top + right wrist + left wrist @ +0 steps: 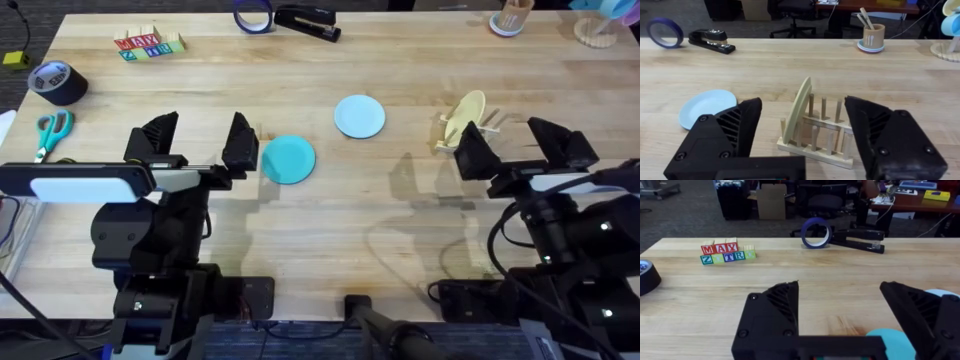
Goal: Pick up the plates from the table one by one and place each into a slot on the dish rack.
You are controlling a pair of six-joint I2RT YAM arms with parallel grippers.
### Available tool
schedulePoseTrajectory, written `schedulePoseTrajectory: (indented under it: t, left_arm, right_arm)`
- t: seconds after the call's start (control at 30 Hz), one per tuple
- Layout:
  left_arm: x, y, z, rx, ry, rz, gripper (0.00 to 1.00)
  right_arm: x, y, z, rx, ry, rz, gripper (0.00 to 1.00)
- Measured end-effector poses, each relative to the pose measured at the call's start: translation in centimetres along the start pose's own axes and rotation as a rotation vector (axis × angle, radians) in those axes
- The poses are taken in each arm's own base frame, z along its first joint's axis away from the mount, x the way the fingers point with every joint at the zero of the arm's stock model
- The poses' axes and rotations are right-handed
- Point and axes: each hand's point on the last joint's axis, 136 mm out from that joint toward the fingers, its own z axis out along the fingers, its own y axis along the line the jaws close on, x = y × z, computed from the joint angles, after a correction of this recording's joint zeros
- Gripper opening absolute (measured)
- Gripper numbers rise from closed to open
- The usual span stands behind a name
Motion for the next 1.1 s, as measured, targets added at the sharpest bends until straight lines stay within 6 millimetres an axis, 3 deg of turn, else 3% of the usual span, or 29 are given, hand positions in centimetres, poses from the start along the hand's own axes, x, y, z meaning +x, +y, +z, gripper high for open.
schedulePoseTrajectory:
  t: [0.37, 0.6, 0.73, 0.77, 0.8, 0.87, 1.1]
  left_arm:
    - [0.0, -0.1, 0.0, 0.005, -0.001, 0.000, 0.993]
    - [0.0, 0.3, 0.0, -0.018, 0.000, 0.000, 0.993]
    - [-0.1, 1.2, -0.6, -0.072, 0.097, 0.004, 0.991]
    - [-0.4, 1.2, -0.8, -0.073, 0.119, 0.004, 0.991]
    - [-2.3, 0.8, -1.1, -0.054, 0.233, 0.006, 0.991]
    - [-3.3, 0.5, -1.1, -0.035, 0.280, 0.004, 0.991]
    - [-6.4, -1.0, -0.1, 0.046, 0.374, -0.013, 0.991]
  right_arm:
    - [0.1, 0.0, 0.0, 0.000, 0.004, 0.000, 0.996]
    - [-1.1, 0.1, 0.0, -0.007, -0.045, -0.002, 0.996]
    - [-0.3, 0.3, -0.6, -0.015, 0.089, -0.014, 0.996]
    - [-0.6, 0.3, -0.9, -0.016, 0.116, -0.022, 0.996]
    - [-4.4, 0.4, -2.0, -0.022, 0.224, -0.052, 0.996]
    - [-6.4, 0.4, -2.2, -0.023, 0.271, -0.056, 0.995]
    - [-10.3, 1.2, -1.0, -0.075, 0.430, -0.046, 0.996]
